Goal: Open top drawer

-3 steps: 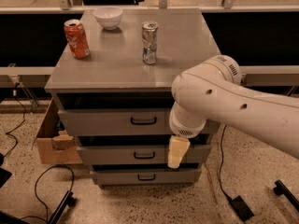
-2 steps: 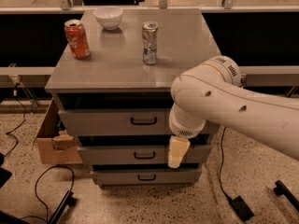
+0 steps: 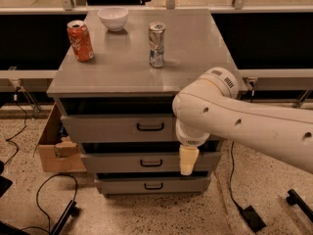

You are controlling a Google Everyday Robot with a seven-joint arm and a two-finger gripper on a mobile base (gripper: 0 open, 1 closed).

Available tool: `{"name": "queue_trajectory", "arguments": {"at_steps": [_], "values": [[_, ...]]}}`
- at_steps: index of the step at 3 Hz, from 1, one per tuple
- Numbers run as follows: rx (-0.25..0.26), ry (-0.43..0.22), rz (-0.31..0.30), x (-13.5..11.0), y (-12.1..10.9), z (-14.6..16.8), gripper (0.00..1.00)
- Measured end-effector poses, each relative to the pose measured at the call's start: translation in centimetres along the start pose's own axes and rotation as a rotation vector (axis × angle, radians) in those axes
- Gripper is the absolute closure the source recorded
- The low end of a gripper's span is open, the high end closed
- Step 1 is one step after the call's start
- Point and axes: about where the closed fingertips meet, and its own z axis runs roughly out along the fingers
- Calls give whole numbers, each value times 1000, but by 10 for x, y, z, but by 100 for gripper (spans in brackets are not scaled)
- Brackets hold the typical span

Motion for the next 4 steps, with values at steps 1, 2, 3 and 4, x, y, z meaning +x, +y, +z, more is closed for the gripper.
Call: {"name": "queue_trajectory", "arguments": {"at_steps": [1, 2, 3, 4], "values": [[8, 56, -34, 13, -11, 17, 0], [-7, 108, -47, 29, -26, 39, 0], [-29, 141, -41, 46, -43, 56, 0], [-61, 156, -27, 59, -58, 70, 0]]}}
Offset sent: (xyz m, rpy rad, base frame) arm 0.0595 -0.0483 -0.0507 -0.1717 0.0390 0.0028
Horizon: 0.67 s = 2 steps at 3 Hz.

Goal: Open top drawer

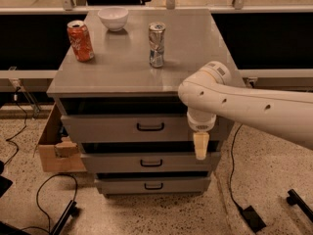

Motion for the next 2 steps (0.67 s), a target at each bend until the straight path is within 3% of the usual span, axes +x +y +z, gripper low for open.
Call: {"name": "queue_trajectory", "arguments": {"at_steps": [1, 2], "values": [[-23, 9, 21, 10, -7, 3, 18], [-52, 34, 77, 23, 9, -13, 41]]}}
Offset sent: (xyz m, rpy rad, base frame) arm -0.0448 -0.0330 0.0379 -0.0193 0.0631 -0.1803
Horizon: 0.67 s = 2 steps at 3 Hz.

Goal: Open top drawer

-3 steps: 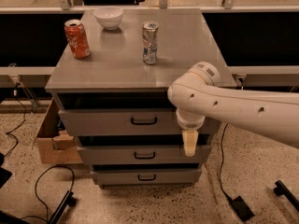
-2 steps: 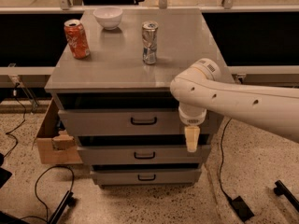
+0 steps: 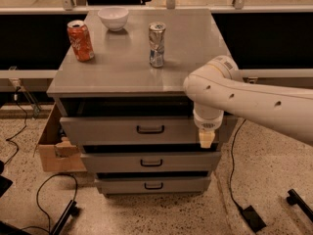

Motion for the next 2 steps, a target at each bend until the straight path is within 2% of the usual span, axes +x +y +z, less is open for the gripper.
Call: {"name": "queue_trajectory", "arguments": {"at_steps": [1, 2], "values": [[-15, 12, 42, 10, 17, -15, 64], [-15, 12, 42, 10, 17, -15, 63]]}}
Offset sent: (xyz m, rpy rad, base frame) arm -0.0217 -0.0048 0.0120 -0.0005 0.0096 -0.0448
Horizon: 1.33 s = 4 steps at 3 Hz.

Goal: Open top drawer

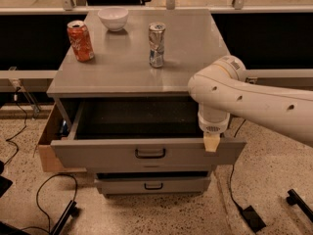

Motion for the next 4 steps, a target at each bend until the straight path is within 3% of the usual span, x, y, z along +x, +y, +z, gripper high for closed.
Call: {"name": "queue_trajectory", "arguments": {"at_steps": [1, 2, 3, 4], "values": [[-2, 1, 0, 1, 1, 1, 40], [-4, 3, 0, 2, 2, 2, 9], [-4, 4, 0, 2, 2, 2, 0], [-4, 4, 0, 2, 2, 2, 0]]}}
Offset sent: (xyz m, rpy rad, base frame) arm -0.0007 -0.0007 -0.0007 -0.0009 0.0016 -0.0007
